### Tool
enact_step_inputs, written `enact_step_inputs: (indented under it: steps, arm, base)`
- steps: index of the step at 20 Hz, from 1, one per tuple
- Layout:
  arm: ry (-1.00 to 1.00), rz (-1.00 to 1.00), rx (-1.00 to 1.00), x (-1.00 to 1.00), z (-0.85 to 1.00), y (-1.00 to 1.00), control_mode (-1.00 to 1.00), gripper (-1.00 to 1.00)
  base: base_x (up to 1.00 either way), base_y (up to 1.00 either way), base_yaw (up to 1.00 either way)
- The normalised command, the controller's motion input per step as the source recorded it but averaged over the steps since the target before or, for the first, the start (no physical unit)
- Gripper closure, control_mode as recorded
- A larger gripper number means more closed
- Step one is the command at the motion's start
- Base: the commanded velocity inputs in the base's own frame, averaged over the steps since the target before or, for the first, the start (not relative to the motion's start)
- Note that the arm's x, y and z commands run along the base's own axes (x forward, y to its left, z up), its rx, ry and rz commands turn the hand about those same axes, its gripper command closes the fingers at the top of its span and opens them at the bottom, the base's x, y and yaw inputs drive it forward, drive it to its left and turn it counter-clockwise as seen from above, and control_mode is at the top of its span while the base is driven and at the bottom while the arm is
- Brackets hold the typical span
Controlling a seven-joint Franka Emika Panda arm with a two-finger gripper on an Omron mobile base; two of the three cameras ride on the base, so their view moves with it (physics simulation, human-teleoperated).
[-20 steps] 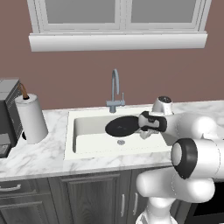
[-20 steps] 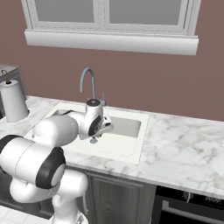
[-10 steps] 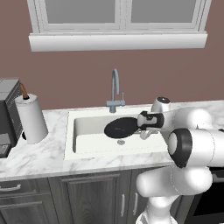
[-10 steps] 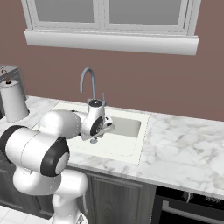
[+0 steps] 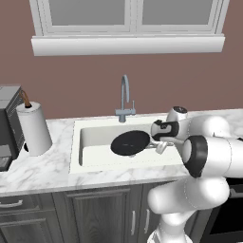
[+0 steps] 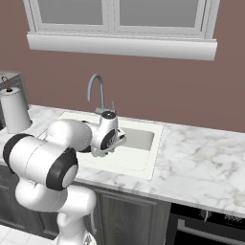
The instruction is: Move the pot and pan from the stove into the sink.
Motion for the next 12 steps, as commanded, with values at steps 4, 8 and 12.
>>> enact_step_inputs:
  steps: [4, 8, 12]
  arm:
    - [0.0, 0.0, 0.0, 0.0, 0.0, 0.0, -1.0, 1.0]
    - [0.0, 0.0, 0.0, 0.07, -0.1, 0.0, -1.0, 1.0]
    - [-0.04, 0.0, -0.02, 0.14, -0.22, 0.0, -1.0, 1.0]
  base:
    - [0.0, 0.0, 0.0]
    - [0.0, 0.0, 0.0]
    - [0.0, 0.0, 0.0]
